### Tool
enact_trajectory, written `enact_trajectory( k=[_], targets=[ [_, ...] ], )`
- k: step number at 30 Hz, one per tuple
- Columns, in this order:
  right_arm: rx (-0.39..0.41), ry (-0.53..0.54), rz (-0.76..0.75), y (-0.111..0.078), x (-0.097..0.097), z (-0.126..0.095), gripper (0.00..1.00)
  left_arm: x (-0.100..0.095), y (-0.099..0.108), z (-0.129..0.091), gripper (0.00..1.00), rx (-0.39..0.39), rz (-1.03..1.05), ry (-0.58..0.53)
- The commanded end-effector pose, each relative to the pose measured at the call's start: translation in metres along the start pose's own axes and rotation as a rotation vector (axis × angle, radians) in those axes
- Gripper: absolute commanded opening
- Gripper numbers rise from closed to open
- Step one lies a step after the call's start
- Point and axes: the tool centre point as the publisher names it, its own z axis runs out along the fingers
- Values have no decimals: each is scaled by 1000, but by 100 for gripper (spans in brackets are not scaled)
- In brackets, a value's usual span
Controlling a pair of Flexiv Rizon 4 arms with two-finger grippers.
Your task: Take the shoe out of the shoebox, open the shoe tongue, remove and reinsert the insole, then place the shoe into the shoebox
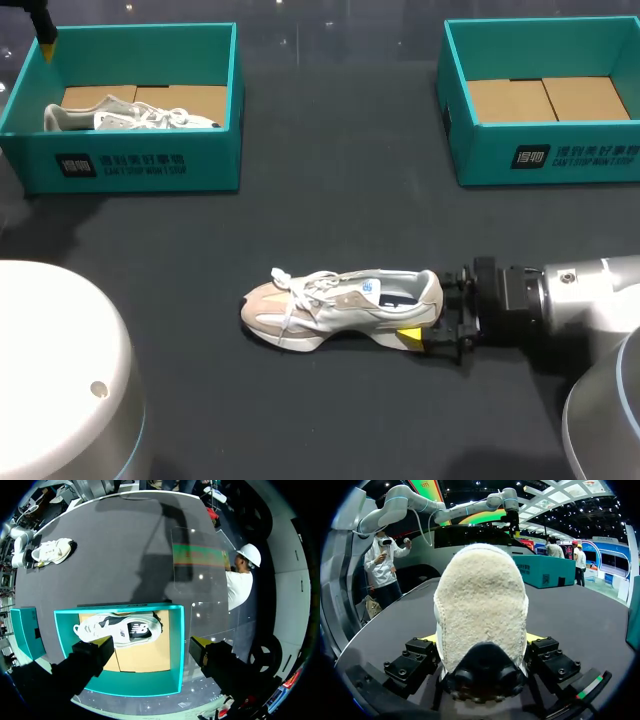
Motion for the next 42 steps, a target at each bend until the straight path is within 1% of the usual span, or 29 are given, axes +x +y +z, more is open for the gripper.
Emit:
enact_trajectory(
  k=[1,4,7,9,11,13,14,16,17,35,38,39,40,41,42],
  targets=[
    [3,-1,1,1,2,2,0,0,-1,0,100,-1,1,1],
    [3,-1,1,1,2,2,0,0,-1,0,100,-1,1,1],
    [3,-1,1,1,2,2,0,-30,-10,-8,100,32,-196,11],
    [3,-1,1,1,2,2,0,-48,-22,-14,100,44,-292,-12],
    [3,-1,1,1,2,2,0,-69,-35,-17,100,48,-443,-11],
    [3,-1,1,1,2,2,0,-84,-43,-17,100,110,-639,-11],
    [3,-1,1,1,2,2,0,-93,-49,-16,100,91,-731,-6],
    [3,-1,1,1,2,2,0,-109,-67,-17,100,63,-768,-1],
    [3,-1,1,1,2,2,0,-117,-76,-20,100,7,-744,30],
    [3,-1,1,1,2,2,0,-117,-76,-20,100,7,-744,30],
    [3,-1,1,1,2,2,0,-131,-91,-20,100,15,-866,11],
    [3,-1,1,1,2,2,0,-137,-97,-20,100,39,-947,25],
    [3,-1,1,1,2,2,0,-143,-103,-19,100,42,-1004,35],
    [3,-1,1,1,2,2,0,-153,-116,-17,100,27,-1121,72],
    [3,-1,1,1,2,2,0,-159,-123,-16,100,16,-1190,96]
  ],
)
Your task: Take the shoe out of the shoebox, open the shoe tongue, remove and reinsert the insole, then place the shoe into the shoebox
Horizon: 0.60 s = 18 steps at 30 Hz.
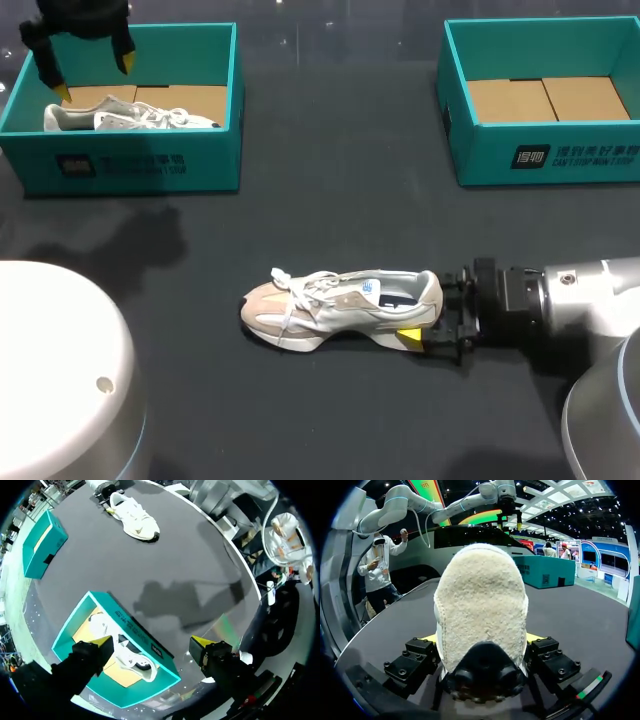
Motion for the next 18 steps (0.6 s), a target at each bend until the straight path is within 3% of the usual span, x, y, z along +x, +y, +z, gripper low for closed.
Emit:
enact_trajectory(
  k=[1,7,14,16,18],
  targets=[
    [6,2,1,1,2,2,0,10,-45,5,100,-59,-365,46],
    [6,2,1,1,2,2,0,21,-86,5,100,-15,-724,73],
    [6,2,1,1,2,2,0,17,-114,18,100,18,-946,69],
    [6,2,1,1,2,2,0,14,-121,24,100,77,-1010,115],
    [6,2,1,1,2,2,0,13,-131,28,100,59,-1033,110]
  ],
)
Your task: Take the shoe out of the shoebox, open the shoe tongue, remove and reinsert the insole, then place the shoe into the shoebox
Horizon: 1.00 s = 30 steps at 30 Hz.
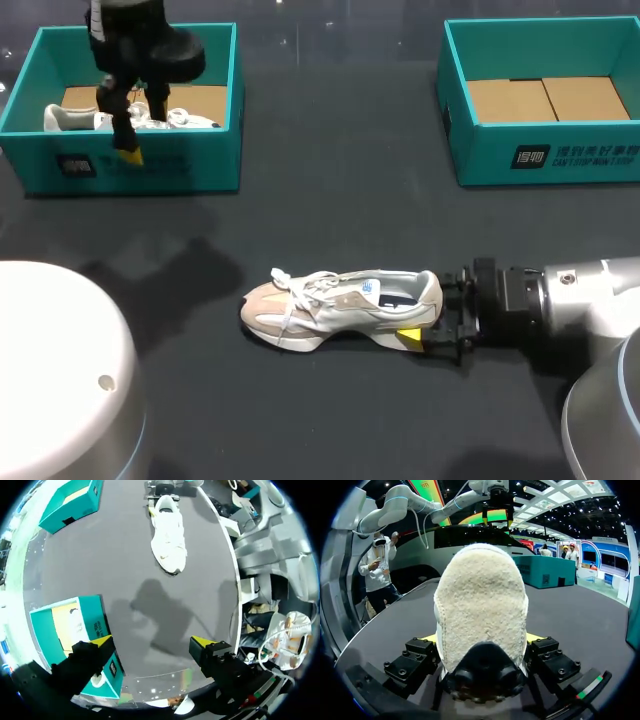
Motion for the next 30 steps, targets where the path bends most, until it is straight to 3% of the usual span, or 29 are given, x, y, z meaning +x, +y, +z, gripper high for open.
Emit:
enact_trajectory(
  k=[1,15,19,22,26,30],
  targets=[
    [5,1,1,1,2,1,0,2,-17,11,100,12,-417,38],
    [5,1,1,1,2,1,0,2,-17,11,100,12,-417,38],
    [5,1,1,1,2,1,0,37,-52,17,100,11,-546,-62],
    [5,1,1,1,2,1,0,57,-74,17,100,55,-640,-58],
    [5,1,1,1,2,1,0,70,-97,19,100,77,-805,-60],
    [5,1,1,1,2,1,0,78,-122,30,100,99,-898,33]
  ],
)
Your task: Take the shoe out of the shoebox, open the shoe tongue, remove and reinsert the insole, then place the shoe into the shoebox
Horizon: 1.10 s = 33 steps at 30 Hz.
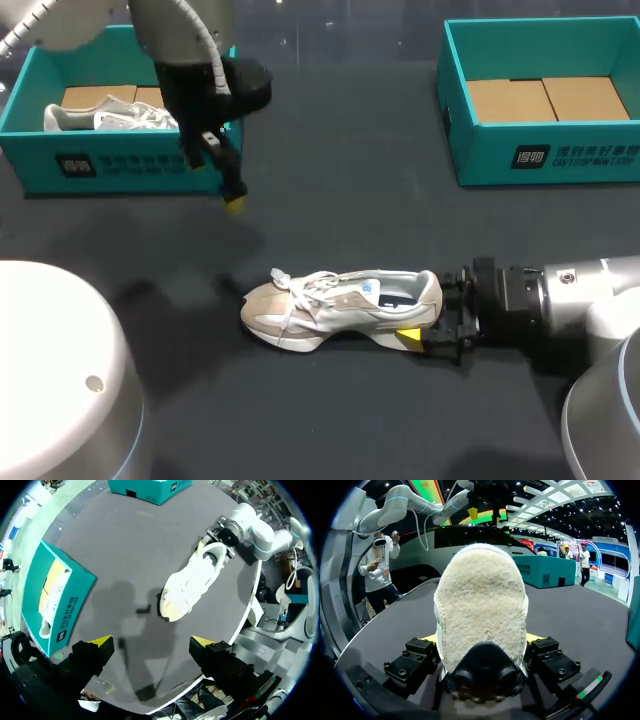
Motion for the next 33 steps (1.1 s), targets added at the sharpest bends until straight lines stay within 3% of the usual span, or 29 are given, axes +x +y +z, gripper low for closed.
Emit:
enact_trajectory(
  k=[1,4,19,21,25,33],
  targets=[
    [3,0,0,1,2,1,0,29,-5,16,100,10,-156,68],
    [3,0,0,1,2,1,0,48,-13,26,100,60,-245,115],
    [3,0,0,1,2,1,0,48,-13,26,100,60,-245,115],
    [3,0,0,1,2,1,0,61,-14,32,100,81,-367,54],
    [3,0,0,1,2,1,0,88,-20,41,100,80,-517,54],
    [3,0,0,1,2,1,0,129,-40,65,100,108,-598,38]
  ],
)
